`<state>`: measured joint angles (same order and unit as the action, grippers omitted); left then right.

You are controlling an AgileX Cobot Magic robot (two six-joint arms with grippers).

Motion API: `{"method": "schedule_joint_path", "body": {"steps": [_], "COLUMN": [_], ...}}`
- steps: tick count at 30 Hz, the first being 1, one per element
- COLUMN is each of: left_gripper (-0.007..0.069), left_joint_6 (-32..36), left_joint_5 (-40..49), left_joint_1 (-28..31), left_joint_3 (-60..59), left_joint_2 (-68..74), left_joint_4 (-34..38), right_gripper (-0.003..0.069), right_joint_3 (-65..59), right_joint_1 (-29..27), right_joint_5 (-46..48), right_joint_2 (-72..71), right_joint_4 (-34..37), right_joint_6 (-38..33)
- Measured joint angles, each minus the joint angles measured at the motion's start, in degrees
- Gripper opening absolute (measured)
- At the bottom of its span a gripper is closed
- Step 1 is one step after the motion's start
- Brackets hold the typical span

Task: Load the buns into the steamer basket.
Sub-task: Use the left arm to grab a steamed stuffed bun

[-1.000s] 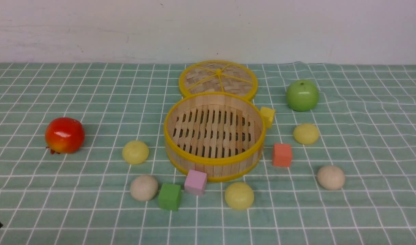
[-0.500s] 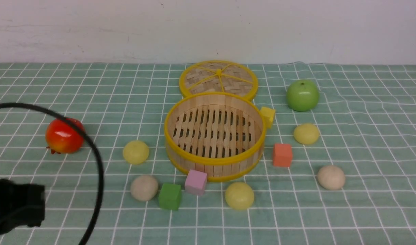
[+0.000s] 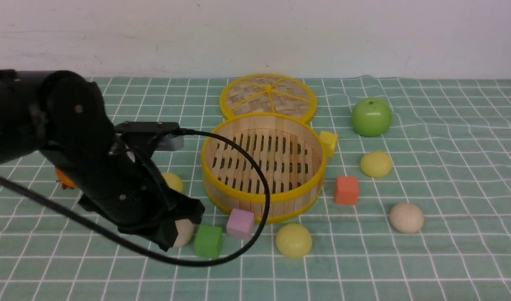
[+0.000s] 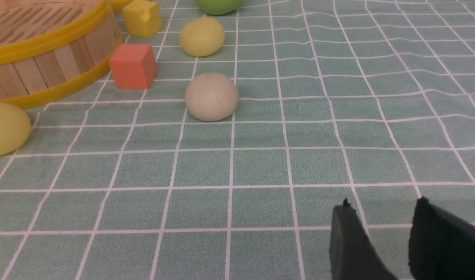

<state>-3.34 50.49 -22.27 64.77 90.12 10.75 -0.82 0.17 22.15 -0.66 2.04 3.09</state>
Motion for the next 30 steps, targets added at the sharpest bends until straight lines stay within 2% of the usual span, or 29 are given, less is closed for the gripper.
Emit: {"method": "schedule_joint_path", "body": {"steps": [8,11,19,30], "left_gripper": [0.0004,0.0066,0.023,0.0249], "left_joint_6": [-1.83,-1.09,0.66,0.71], "left_joint_5": [-3.03,-3.79,-7.21,-9.17], "left_joint_1": [2.56,4.29,4.37,4.37], "left_joint_3": [5.52,7.29,7.74,7.77], "left_joint_2": [8.05,10.37,13.73,17.54], "left_joint_4": [-3.49,-3.34,-3.59,-3.78], "right_gripper": [0.024,0.024,0.024,0.024], "right_joint_3": [0.0,0.0,0.0,0.0], "right_joint_1": [0.0,0.0,0.0,0.0], "right_joint_5": [0.0,0.0,0.0,0.0], "right_joint_2": [0.0,0.0,0.0,0.0], "right_joint_4": [0.0,0.0,0.0,0.0], "right_joint_6": [0.0,0.0,0.0,0.0]}}
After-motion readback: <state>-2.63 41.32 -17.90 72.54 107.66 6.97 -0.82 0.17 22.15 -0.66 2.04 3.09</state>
